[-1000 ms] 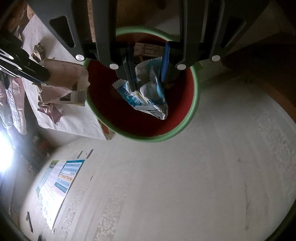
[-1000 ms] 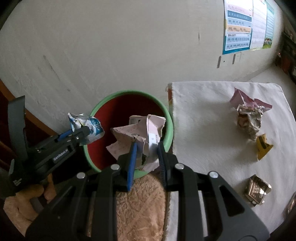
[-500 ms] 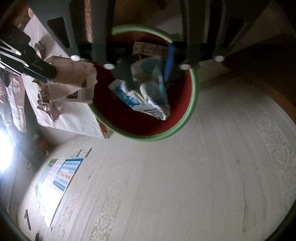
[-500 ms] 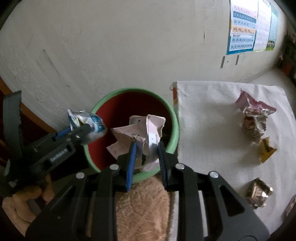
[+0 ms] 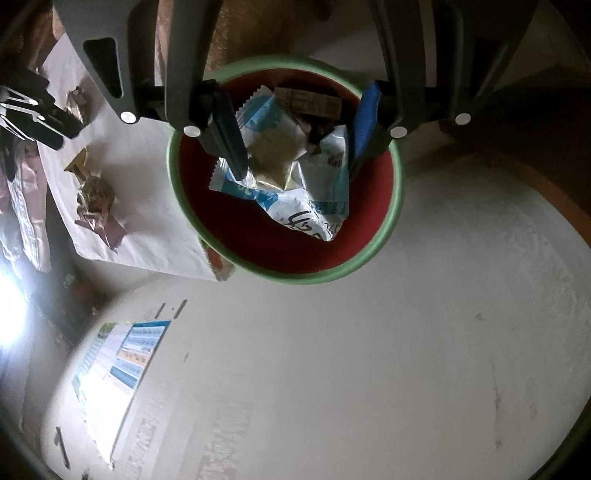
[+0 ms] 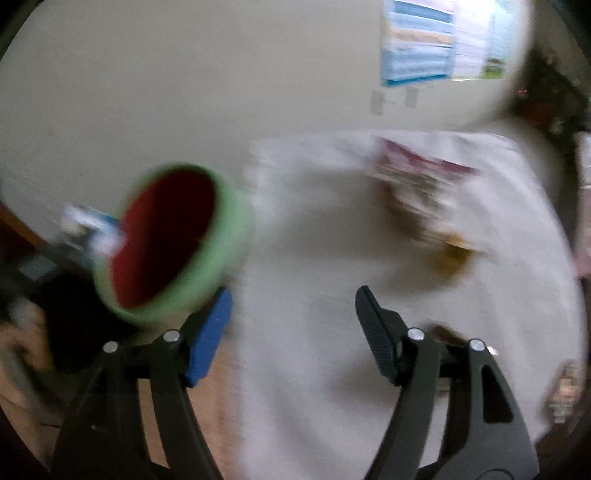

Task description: Collect trash

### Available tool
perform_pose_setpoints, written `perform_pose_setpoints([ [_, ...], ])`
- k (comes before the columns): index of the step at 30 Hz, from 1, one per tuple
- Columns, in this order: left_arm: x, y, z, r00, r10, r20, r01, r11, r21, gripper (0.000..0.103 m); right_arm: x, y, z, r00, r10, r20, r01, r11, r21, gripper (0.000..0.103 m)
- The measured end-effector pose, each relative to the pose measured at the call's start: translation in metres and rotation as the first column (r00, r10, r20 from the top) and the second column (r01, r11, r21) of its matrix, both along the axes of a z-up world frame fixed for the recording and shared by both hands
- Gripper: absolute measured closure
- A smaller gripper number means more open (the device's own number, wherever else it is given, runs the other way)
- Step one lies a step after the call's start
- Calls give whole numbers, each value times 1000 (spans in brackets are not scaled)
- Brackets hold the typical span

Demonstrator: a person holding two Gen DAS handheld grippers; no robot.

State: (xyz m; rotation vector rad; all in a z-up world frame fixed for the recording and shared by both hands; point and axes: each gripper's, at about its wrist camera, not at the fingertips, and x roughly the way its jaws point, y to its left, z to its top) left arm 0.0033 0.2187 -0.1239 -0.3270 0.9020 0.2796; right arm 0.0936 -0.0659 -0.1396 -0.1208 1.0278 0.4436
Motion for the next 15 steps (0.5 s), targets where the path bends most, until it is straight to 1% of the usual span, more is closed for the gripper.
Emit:
perform_pose_setpoints([
  [1, 1, -4, 0, 1000, -8, -2, 8, 1000, -3, 52, 3, -19, -6, 1000, -27, 0, 27, 998, -54, 36],
  [3, 2, -11, 0, 1000, -21, -4, 20, 1000, -3, 52, 8, -50, -18, 998, -64, -27, 61, 992, -111, 35],
  [6, 9, -30, -1, 998, -67, -18, 67, 998, -4, 52, 14, -89, -38, 990, -110, -88, 96, 984, -150, 36],
  [8, 12, -42, 0, 995, -101, -24, 101, 995, -10, 52, 18, -105, -47, 985, -125, -115, 106, 982, -158, 36],
  [11, 13, -61, 5, 988, -150, -20, 150, 989, -9, 52, 27, -119, -56, 980, -124, -155, 105, 987, -125, 36],
  [15, 13, -82, 13, 981, -191, -23, 192, 981, 20, 52, 36, -116, -67, 979, -73, -188, 50, 991, -123, 36],
])
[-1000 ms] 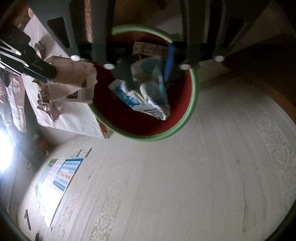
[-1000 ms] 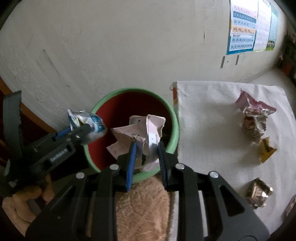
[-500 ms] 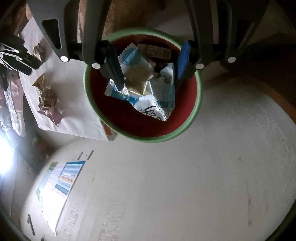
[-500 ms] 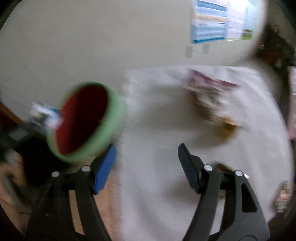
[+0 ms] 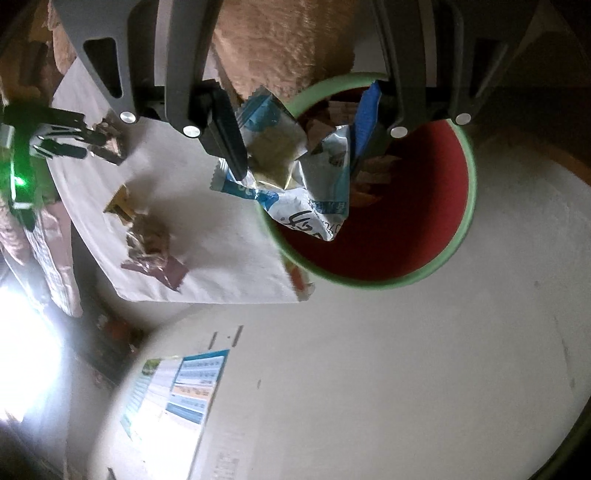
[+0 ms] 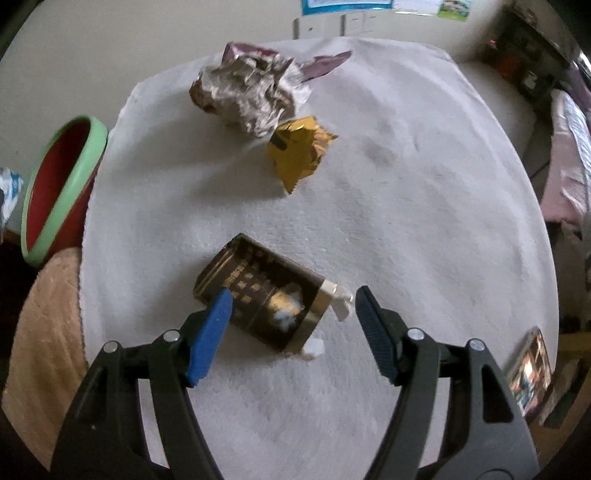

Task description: Collect trash

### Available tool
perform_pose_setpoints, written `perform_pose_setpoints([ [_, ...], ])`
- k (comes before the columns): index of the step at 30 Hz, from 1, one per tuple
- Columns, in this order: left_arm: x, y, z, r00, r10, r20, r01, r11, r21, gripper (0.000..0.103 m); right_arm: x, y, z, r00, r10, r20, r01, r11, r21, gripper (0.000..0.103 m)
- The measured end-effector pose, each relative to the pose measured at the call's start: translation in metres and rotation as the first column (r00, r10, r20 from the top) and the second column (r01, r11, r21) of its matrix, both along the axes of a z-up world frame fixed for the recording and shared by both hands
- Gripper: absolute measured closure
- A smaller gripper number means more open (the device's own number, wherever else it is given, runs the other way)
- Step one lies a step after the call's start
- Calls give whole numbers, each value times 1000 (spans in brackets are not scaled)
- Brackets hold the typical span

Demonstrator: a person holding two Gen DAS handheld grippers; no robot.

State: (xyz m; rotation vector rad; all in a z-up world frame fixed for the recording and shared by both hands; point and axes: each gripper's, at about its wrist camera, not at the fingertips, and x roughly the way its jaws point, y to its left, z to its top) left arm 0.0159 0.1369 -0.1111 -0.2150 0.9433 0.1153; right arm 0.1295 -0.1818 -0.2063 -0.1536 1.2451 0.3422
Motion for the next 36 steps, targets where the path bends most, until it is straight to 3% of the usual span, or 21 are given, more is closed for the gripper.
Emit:
perform_pose_setpoints([
  [5, 0, -13, 4, 1000, -20, -8, 20, 1000, 22, 51, -3, -4, -8, 999, -15, -49, 20, 994, 106, 38],
  [7, 2, -21, 5, 999, -34, -14, 34, 999, 27, 51, -9, -2, -8, 999, -20, -27, 22, 994, 104, 42],
  [11, 8, -38, 6, 997, -77, -17, 78, 996, 34, 51, -34, -11, 4, 996, -66, 60, 56, 988, 146, 77],
  [15, 14, -69, 11, 988, -153, -7, 153, 988, 20, 51, -59, -28, 8, 989, -139, 55, 122, 965, 233, 87],
  [26, 49, -155, 25, 938, -342, 52, 340, 939, 44, 51, -95, -30, -6, 983, -182, 1, 171, 922, 347, 84],
  [30, 92, -170, 16, 945, -326, 30, 324, 945, 41, 51, -97, -39, -12, 977, -212, -19, 203, 898, 390, 78],
  [32, 110, -177, 11, 949, -314, 25, 313, 949, 34, 51, -95, -48, -11, 972, -234, -16, 219, 878, 425, 63],
  [36, 141, -191, -4, 953, -303, -8, 303, 952, 39, 51, -93, -59, -10, 966, -258, -15, 233, 846, 479, 62],
])
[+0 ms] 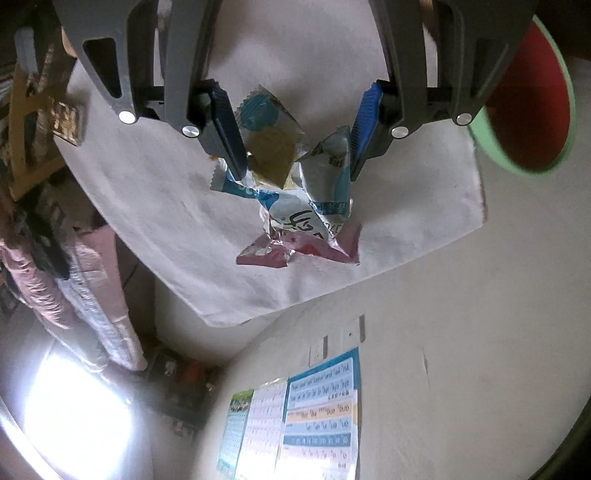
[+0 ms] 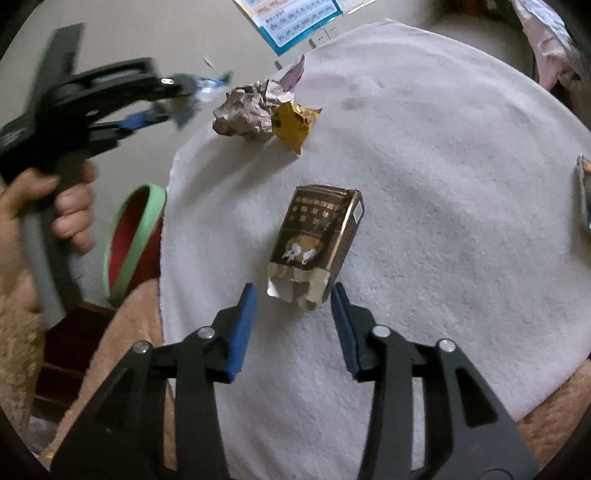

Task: Collect trash
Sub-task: 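Grasp the silver foil wrapper with the left tool while the right tool reaches the brown box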

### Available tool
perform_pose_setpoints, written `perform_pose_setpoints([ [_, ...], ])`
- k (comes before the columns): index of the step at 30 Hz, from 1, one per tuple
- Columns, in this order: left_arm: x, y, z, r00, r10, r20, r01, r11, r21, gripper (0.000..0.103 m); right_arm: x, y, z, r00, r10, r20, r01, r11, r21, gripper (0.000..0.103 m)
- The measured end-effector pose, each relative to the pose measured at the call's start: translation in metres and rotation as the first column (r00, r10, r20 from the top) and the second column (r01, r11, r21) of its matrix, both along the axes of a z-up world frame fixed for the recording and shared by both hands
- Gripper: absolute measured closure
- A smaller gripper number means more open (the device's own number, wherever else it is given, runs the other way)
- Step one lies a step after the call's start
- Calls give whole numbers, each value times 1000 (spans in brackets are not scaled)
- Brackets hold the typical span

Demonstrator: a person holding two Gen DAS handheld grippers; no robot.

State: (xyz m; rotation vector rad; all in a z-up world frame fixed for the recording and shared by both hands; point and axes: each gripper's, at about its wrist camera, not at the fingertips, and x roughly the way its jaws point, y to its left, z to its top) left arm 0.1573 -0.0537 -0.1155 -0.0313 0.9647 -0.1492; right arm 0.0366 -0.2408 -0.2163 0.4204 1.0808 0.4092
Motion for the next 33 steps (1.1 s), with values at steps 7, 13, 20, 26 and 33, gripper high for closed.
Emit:
perform_pose_setpoints([
  [7, 34, -10, -36, 995, 39, -96, -35, 999, 39, 51, 0, -8, 0, 999, -45, 8, 45, 998, 44, 62],
  [13, 41, -5, -51, 985, 68, -156, -69, 998, 0, 71, 1, -13, -1, 995, -100, -4, 100, 993, 64, 51],
  [20, 10, 13, -39, 990, 65, -124, -76, 993, -86, 79, 11, -10, -5, 991, -127, -31, 128, 991, 40, 48],
  [26, -50, 30, -7, 999, 20, -25, -22, 997, -79, 79, 23, -4, -9, 988, -138, -62, 140, 990, 28, 46],
  [33, -93, 49, -10, 998, 17, -60, -20, 999, -47, 79, 28, 14, -13, 992, -100, -81, 95, 993, -71, 57],
])
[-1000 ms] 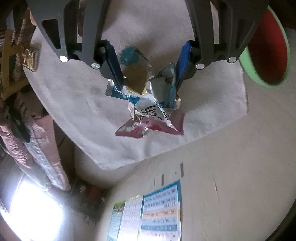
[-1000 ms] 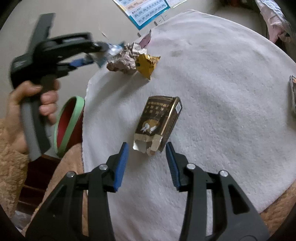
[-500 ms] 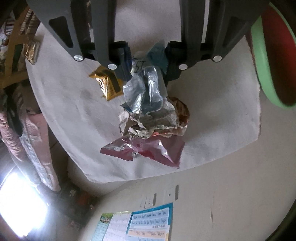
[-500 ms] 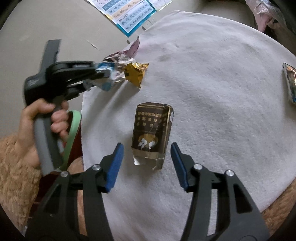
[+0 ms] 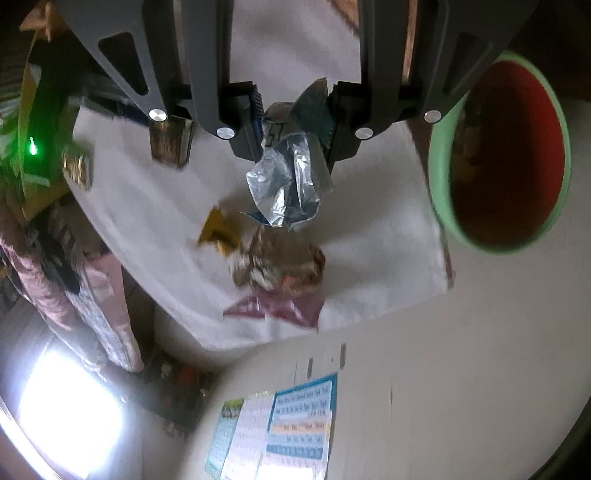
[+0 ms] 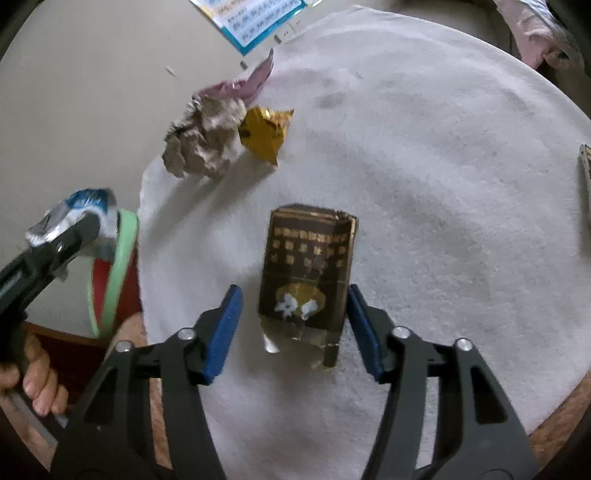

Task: Collect trash
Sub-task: 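Grasp the silver foil wrapper with the left tool while the right tool reaches the brown box, then close the right tool on the brown cigarette box and lift it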

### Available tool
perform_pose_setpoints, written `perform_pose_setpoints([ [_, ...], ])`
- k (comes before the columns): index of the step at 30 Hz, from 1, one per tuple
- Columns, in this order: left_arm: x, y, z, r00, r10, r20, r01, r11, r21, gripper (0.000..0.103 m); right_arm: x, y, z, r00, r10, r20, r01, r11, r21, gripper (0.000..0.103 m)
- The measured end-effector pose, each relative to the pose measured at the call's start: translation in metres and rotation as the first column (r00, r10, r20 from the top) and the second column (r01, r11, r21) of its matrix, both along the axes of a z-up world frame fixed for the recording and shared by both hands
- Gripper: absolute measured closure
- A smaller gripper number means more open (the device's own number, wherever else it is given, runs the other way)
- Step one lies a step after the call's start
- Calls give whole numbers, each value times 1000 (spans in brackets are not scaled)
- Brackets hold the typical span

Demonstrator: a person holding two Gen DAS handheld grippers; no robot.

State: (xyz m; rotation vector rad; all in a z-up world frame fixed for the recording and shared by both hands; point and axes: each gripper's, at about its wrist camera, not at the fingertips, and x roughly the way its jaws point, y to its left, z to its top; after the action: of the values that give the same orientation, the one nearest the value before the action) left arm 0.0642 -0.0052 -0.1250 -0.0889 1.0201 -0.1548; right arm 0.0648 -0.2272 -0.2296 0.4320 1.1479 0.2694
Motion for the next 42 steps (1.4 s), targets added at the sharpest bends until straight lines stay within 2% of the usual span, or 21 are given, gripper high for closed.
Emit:
perform_pose_setpoints([
  [1, -1, 0, -3, 1000, -4, -11, 4, 1000, 2, 79, 0, 2, 0, 1000, 9, -2, -9, 1000, -20, 57],
  [2, -4, 0, -7, 1000, -9, -24, 9, 1000, 6, 78, -1, 3, 1, 1000, 14, 7, -14, 999, -33, 62],
  [5, -10, -2, -20, 998, -8, -57, 8, 1000, 9, 78, -5, 3, 11, 999, 14, 50, -11, 998, -62, 82],
  [6, -10, -2, -25, 997, -8, -76, 8, 1000, 1, 78, -7, 2, 14, 998, 15, 63, -11, 997, -71, 86],
  [8, -11, -2, -29, 996, -9, -86, 8, 1000, -10, 76, -10, 0, 17, 997, 12, 76, -7, 997, -74, 86],
  [12, -9, -2, -33, 996, -7, -94, 5, 1000, -20, 72, -13, -6, 11, 999, -6, 53, 7, 1000, -16, 86],
  [16, -5, 0, -37, 993, 11, -115, -18, 998, -57, 66, -13, -13, 1, 999, -30, 17, 29, 999, 32, 84],
  [18, -2, -2, -40, 992, 13, -122, -20, 998, -52, 61, -10, -15, -4, 999, -43, 7, 42, 998, 48, 82],
  [19, -1, -3, -43, 992, 14, -126, -19, 999, -45, 61, -11, -17, -4, 999, -54, 2, 54, 997, 63, 79],
  [22, -1, -4, -50, 990, 15, -143, -21, 999, -35, 61, -11, -19, -2, 997, -77, 4, 76, 994, 76, 59],
  [27, 0, -1, -56, 988, 31, -148, -35, 999, -24, 59, -1, -6, 7, 997, -72, 34, 72, 997, 26, 37],
  [33, -1, 4, -49, 990, 42, -134, -46, 998, -31, 58, 9, 28, 5, 1000, -8, 14, 10, 993, -121, 36],
  [34, -2, 5, -48, 991, 42, -130, -47, 998, -30, 58, 8, 31, 4, 1000, 2, 13, 0, 989, -150, 38],
  [36, -4, 8, -44, 992, 47, -116, -51, 998, -30, 57, 5, 35, 3, 1000, 10, 28, -4, 981, -195, 49],
  [37, -5, 10, -43, 993, 52, -110, -56, 998, -29, 55, 3, 33, 3, 1000, 5, 31, 1, 980, -200, 52],
  [42, -1, 17, -41, 991, 78, -105, -82, 996, -33, 55, -4, 18, 8, 998, -29, 58, 38, 987, -158, 53],
])
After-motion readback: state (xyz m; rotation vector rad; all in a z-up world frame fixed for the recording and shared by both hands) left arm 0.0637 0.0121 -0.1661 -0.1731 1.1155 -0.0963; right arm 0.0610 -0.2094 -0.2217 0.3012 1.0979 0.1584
